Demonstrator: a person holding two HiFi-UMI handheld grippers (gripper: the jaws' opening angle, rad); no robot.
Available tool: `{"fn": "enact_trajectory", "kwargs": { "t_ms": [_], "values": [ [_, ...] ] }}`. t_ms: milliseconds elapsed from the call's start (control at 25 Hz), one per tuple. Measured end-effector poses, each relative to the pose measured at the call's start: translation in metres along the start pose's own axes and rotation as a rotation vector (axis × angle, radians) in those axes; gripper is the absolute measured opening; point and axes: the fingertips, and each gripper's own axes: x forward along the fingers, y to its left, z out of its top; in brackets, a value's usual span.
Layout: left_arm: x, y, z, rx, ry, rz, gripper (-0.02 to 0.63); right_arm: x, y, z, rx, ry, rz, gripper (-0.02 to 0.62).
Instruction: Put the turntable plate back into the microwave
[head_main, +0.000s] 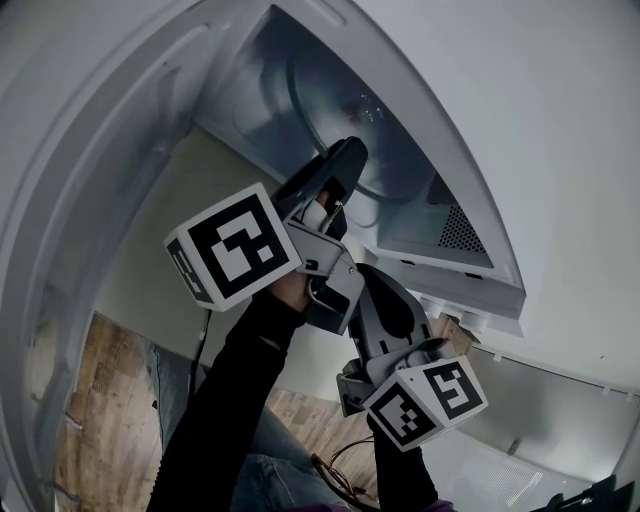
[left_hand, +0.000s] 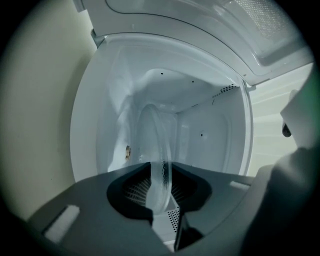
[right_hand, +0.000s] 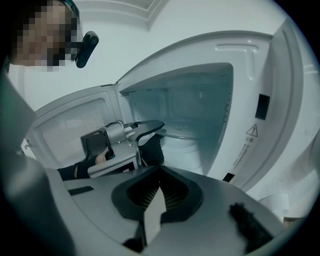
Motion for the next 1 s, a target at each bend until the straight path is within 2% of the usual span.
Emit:
{"fn": "enact_trajectory", "kwargs": {
  "t_ms": [280,400,640,800,1000],
  "values": [
    [0.000,0.003,0.000,0.010,0.010,0.032,0.084,0.007,-0.005,0.020,-0.019,-0.074,-0.018,0.009],
    [0.000,0.004,-0.001,0.006,0.012,0.037,0.083,0.012,-0.008,0.028,0.008,-0.109,-0.011,0.011],
    [-0.001,0.005,-0.002,0.007,0.021,0.049,0.080,0.022,-0.015,0.030,0.235,-0.161,0.073,0.016],
    [-0.001,0.008,-0.003,0.007,0.034,0.057,0.075,0.023,-0.024,0.036,0.409,-0.219,0.120,0.100],
    [-0.003,0.009,-0.004,0.028,0.051,0.067,0.069,0.033,-0.023,0.040,0.548,-0.232,0.175,0.114]
  ]
}}
